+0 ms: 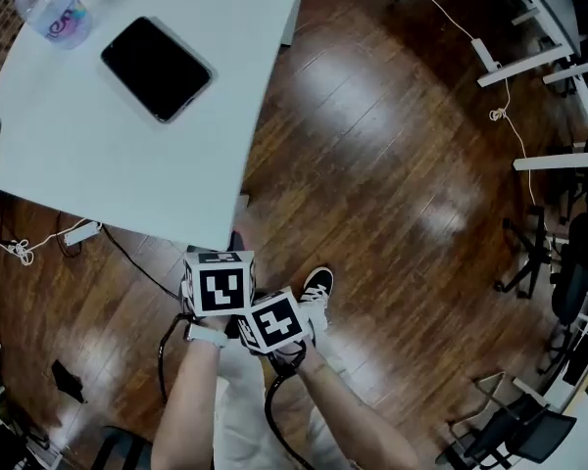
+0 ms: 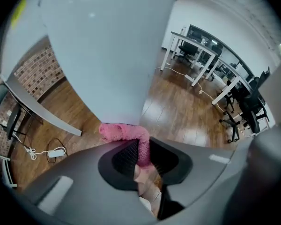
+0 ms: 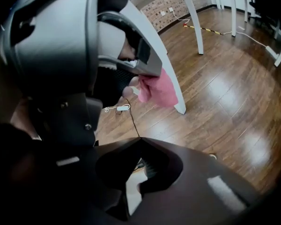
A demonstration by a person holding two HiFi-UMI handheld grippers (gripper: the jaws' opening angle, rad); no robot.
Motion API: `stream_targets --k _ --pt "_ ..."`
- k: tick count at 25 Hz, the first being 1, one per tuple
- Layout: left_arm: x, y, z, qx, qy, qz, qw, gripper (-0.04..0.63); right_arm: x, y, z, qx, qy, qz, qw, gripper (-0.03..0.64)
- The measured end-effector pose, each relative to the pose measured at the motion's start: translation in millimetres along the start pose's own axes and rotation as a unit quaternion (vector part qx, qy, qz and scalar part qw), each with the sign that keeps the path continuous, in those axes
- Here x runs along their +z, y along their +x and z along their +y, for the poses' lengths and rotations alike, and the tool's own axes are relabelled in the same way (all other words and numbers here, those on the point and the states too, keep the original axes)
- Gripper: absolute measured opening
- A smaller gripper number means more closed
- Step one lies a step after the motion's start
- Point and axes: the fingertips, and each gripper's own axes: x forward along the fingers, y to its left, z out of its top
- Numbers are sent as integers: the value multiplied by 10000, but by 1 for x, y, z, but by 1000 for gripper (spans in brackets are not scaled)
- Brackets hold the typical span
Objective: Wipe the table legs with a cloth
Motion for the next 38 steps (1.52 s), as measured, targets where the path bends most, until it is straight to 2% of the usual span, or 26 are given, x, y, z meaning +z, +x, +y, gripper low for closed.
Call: stream_targets --k 4,7,9,12,16,20,24,26,30,34,38 --pt "-13 35 -5 -113 -209 18 9997 67 -6 26 -21 106 -45 81 9999 -6" --pt "-18 52 -5 94 -246 -114 9996 67 -10 41 -35 282 -206 -6 9994 -6" --pt "-22 64 -3 252 -116 -203 9994 67 -17 50 -45 425 -116 -32 9990 -6" --pt "-29 81 -1 403 191 -302 9985 67 -23 58 -69 550 448 -203 9973 -6" --pt "-37 106 0 461 443 -333 9974 67 -13 62 -111 719 1356 -635 9861 -6" --pt "-50 137 6 429 669 -515 9955 67 5 71 -143 816 1630 -1036 9778 -6" --pt "-61 178 14 392 862 -541 9940 67 20 89 -171 965 1692 -1336 9717 -6" --pt "-69 199 18 423 851 -419 9946 67 20 104 -184 1002 1707 -1344 9710 -6" --pt "-90 241 29 509 722 -70 9961 67 10 144 -212 767 1416 -1011 9818 -6" --pt "-104 284 47 575 888 115 9943 67 7 180 -237 581 1064 -874 9888 -6" --pt "-119 325 63 538 1224 105 9910 67 2 205 -264 461 945 -914 9902 -6"
